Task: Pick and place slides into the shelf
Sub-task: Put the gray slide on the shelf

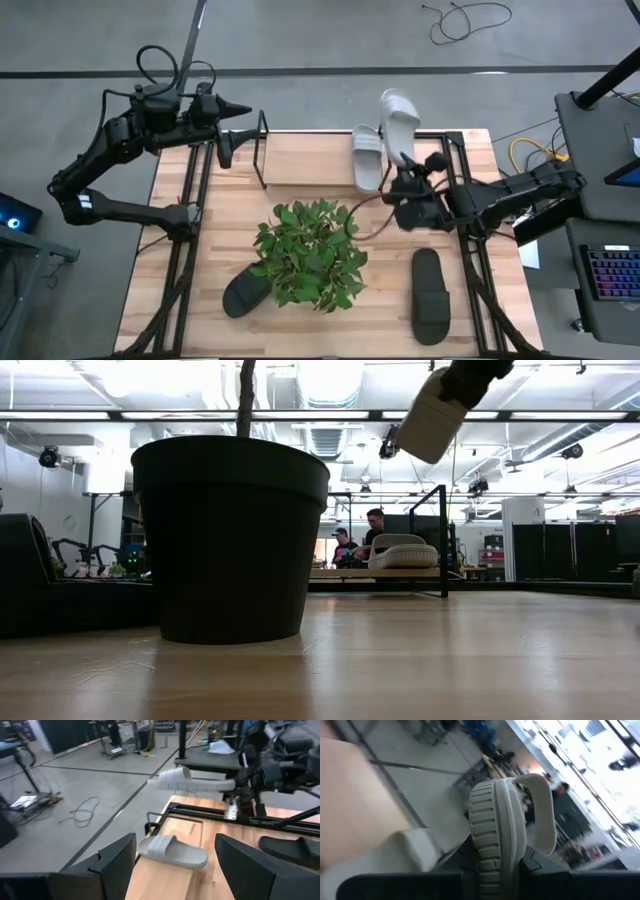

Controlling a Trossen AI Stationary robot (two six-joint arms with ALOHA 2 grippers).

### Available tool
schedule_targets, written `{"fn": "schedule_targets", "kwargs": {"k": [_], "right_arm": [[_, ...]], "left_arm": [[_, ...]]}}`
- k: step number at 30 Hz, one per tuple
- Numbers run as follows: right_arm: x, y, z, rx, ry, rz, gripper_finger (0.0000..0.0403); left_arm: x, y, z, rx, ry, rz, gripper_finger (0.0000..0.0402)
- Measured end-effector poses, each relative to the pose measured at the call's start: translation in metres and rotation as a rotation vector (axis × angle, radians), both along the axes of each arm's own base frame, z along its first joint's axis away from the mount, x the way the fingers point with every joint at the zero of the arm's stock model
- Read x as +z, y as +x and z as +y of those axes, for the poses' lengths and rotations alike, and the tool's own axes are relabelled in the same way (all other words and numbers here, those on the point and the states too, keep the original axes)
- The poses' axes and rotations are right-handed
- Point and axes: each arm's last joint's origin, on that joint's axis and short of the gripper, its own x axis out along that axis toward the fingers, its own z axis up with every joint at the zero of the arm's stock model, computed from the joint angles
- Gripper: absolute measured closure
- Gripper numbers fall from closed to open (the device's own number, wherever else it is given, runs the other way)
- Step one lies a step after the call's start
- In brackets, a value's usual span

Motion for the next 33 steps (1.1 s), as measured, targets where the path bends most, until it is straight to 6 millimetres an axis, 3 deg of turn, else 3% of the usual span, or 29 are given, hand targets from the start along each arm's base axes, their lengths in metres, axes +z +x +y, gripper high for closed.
{"fn": "schedule_targets", "kwargs": {"k": [4, 10, 17, 22, 33], "right_arm": [[0.004, 0.008, -0.022, -0.035, 0.031, 0.014, 0.0358], [0.012, 0.026, -0.054, 0.097, 0.085, 0.010, 0.0358], [0.010, 0.022, -0.088, 0.036, 0.048, 0.073, 0.0358], [0.007, 0.021, -0.113, 0.115, 0.123, -0.005, 0.0358], [-0.020, 0.039, -0.135, 0.163, 0.143, -0.004, 0.0358]], "left_arm": [[-0.002, 0.004, 0.002, 0.000, -0.004, 0.008, 0.0146], [-0.006, 0.012, 0.005, 0.000, -0.013, 0.030, 0.0146], [-0.007, 0.011, 0.004, 0.000, -0.018, 0.043, 0.0146], [-0.006, 0.009, 0.004, 0.000, -0.017, 0.040, 0.0146], [-0.007, 0.011, 0.005, 0.001, -0.020, 0.044, 0.0146]]}}
